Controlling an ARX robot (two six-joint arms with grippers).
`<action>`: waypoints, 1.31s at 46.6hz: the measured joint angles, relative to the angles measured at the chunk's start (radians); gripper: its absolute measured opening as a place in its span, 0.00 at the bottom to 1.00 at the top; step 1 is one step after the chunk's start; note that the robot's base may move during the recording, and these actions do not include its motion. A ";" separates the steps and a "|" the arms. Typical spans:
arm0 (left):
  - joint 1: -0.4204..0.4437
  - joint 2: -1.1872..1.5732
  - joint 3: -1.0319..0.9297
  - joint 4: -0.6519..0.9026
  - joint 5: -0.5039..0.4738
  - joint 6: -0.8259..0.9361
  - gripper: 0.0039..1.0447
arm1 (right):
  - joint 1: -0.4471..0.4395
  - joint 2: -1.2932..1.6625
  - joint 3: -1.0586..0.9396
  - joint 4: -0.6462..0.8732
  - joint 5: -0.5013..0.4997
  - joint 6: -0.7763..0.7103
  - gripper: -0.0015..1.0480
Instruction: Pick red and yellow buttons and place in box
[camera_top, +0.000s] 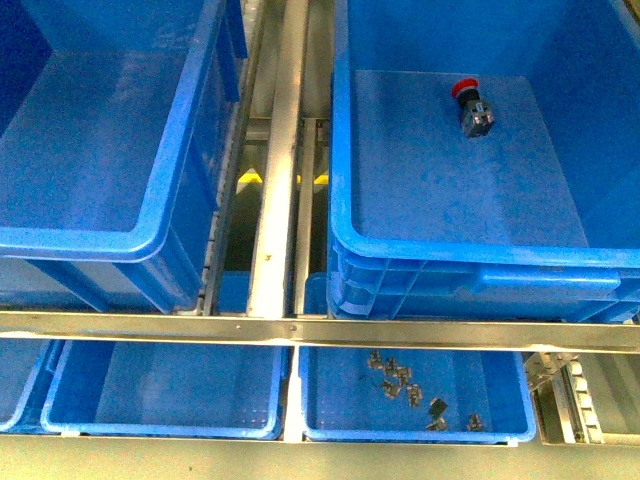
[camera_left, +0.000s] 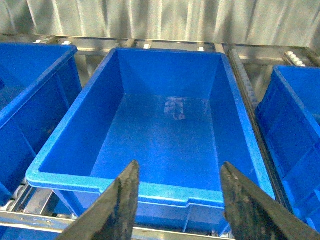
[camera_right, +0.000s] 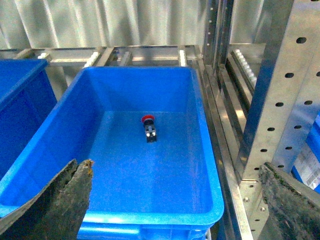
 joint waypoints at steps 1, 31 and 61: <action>0.000 0.000 0.000 0.000 0.000 0.000 0.53 | 0.000 0.000 0.000 0.000 0.000 0.000 0.95; 0.001 0.000 0.000 0.000 0.000 0.003 0.93 | 0.000 0.000 0.000 -0.002 0.002 0.000 0.94; 0.000 0.000 0.000 0.000 -0.008 0.003 0.93 | -0.002 0.000 0.000 -0.003 -0.009 -0.001 0.94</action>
